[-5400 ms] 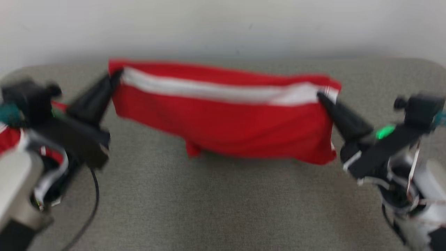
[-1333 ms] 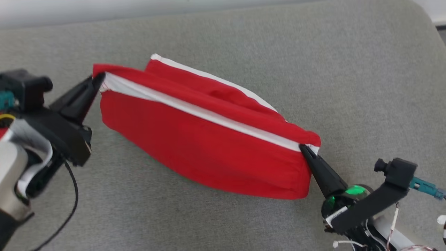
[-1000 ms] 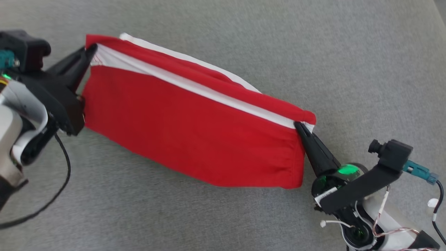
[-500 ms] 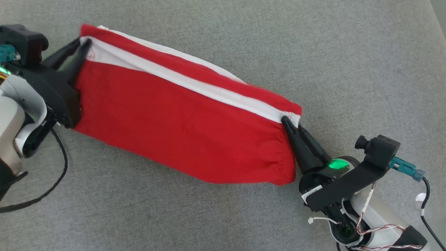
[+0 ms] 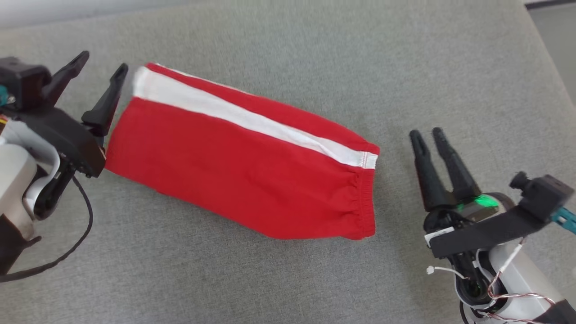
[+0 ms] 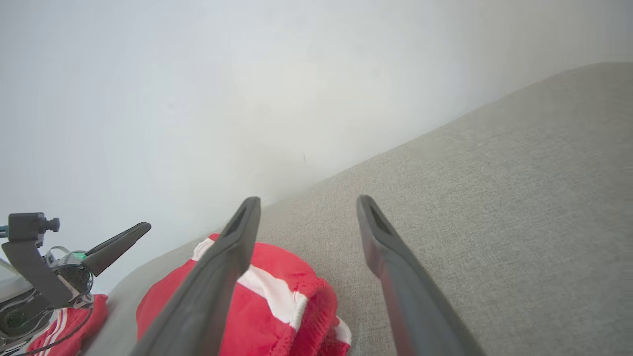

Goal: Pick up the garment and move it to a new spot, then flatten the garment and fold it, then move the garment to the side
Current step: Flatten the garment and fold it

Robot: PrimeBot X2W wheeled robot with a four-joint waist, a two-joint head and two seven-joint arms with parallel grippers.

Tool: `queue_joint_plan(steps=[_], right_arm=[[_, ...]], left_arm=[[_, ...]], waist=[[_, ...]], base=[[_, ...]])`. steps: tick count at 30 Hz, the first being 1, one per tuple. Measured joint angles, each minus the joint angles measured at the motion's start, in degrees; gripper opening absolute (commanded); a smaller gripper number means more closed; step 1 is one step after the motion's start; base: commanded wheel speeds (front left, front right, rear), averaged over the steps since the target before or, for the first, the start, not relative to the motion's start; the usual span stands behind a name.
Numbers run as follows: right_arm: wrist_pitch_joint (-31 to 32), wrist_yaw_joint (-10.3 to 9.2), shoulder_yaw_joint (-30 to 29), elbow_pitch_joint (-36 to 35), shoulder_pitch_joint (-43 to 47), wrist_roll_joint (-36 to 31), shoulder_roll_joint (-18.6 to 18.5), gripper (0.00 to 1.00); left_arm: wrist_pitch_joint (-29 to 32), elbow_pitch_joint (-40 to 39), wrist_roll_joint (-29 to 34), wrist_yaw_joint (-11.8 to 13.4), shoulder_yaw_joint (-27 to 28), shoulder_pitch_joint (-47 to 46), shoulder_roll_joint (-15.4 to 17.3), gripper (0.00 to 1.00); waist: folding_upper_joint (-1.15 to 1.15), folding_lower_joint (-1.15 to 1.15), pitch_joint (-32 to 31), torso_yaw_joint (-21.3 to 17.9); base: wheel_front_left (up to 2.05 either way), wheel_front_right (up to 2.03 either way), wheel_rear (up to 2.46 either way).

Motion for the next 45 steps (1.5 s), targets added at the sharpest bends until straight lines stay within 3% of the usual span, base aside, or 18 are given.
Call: queue_joint_plan(steps=[4, 10, 18, 29, 42, 43, 44, 45], right_arm=[[0.0, 0.0, -6.1, -1.3, 2.0, -5.4, 3.5, 1.0], [0.0, 0.0, -14.0, -3.2, 4.8, -12.9, 8.6, 1.0], [0.0, 0.0, -19.3, -5.8, 9.0, -22.3, 14.5, 1.0], [0.0, 0.0, -20.1, -5.0, 11.6, -25.1, 17.3, 1.0], [0.0, -0.01, -20.1, -4.2, 12.1, -25.4, 17.3, 1.0], [0.0, 0.0, -20.1, -4.2, 12.1, -25.4, 17.3, 1.0], [0.0, 0.0, -20.1, -4.1, 12.2, -25.5, 17.3, 1.0], [0.0, 0.0, -20.1, -4.1, 12.3, -25.5, 17.3, 1.0]], left_arm=[[-1.0, 0.9, 0.6, 0.1, 2.9, 2.1, -0.3, 1.0], [-1.2, -2.2, 6.6, 2.8, 14.1, 8.2, -2.1, 1.0], [-1.2, -1.9, 10.8, 2.2, 21.2, 18.1, -5.6, 1.0], [1.5, 8.1, 10.8, 0.6, 18.3, 19.9, -11.1, 1.0], [9.9, 13.2, 7.4, 0.1, 11.3, 17.3, -11.8, 1.0], [10.0, 13.1, 6.9, 0.1, 10.9, 17.3, -11.8, 0.83], [10.0, 13.0, 6.5, 0.1, 10.6, 17.2, -11.9, 0.29], [10.1, 13.1, 6.3, 0.0, 10.2, 17.1, -11.9, 0.0]], waist=[[0.0, -0.01, -2.0, 0.2], [0.0, -0.01, -4.2, 0.7], [-0.01, -0.01, -5.9, 0.9], [0.0, 0.01, -5.8, 0.8], [0.0, 0.01, -6.5, -0.9], [0.0, 0.01, -6.6, -0.9], [0.0, 0.01, -6.7, -0.8], [0.0, 0.0, -6.8, -0.8]], base=[[0.0, 0.0, 0.0], [0.0, 0.0, 0.0], [0.0, 0.0, 0.0], [0.0, 0.0, 0.0], [0.0, 0.0, 0.0], [0.0, 0.0, 0.0], [0.0, 0.0, 0.0], [0.0, 0.0, 0.0]])
